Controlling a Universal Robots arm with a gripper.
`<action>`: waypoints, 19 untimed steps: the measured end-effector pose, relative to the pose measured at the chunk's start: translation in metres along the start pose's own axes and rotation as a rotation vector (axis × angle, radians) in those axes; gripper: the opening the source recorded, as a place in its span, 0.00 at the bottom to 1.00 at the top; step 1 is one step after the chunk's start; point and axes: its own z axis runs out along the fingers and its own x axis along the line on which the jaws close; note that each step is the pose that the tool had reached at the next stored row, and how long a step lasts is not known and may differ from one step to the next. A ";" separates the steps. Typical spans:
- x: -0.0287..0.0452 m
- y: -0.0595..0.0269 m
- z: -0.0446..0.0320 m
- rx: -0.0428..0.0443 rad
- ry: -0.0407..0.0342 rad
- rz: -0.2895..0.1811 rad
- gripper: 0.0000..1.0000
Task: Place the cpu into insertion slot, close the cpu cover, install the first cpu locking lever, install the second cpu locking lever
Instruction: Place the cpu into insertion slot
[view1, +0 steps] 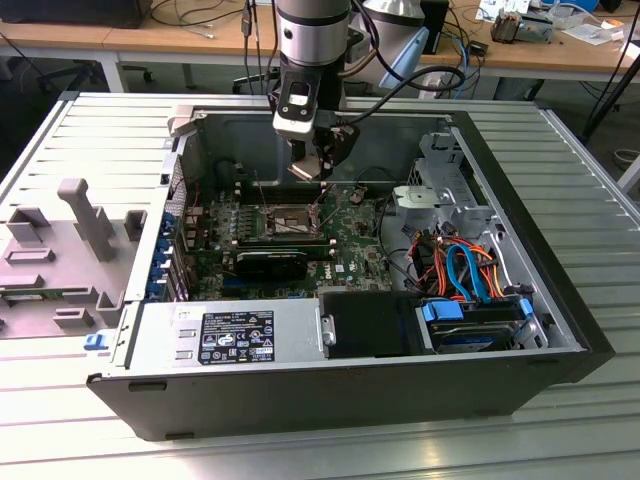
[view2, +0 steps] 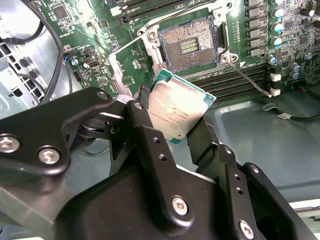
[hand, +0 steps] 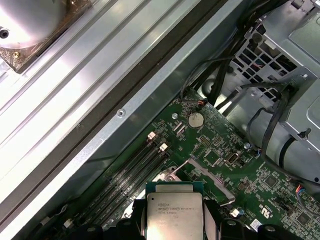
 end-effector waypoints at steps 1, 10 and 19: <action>0.0000 0.0000 0.0000 0.0019 -0.0044 0.024 0.54; 0.0000 0.0000 0.0002 0.0039 -0.0089 0.046 0.54; 0.0000 0.0000 0.0002 0.0038 -0.0098 0.058 0.54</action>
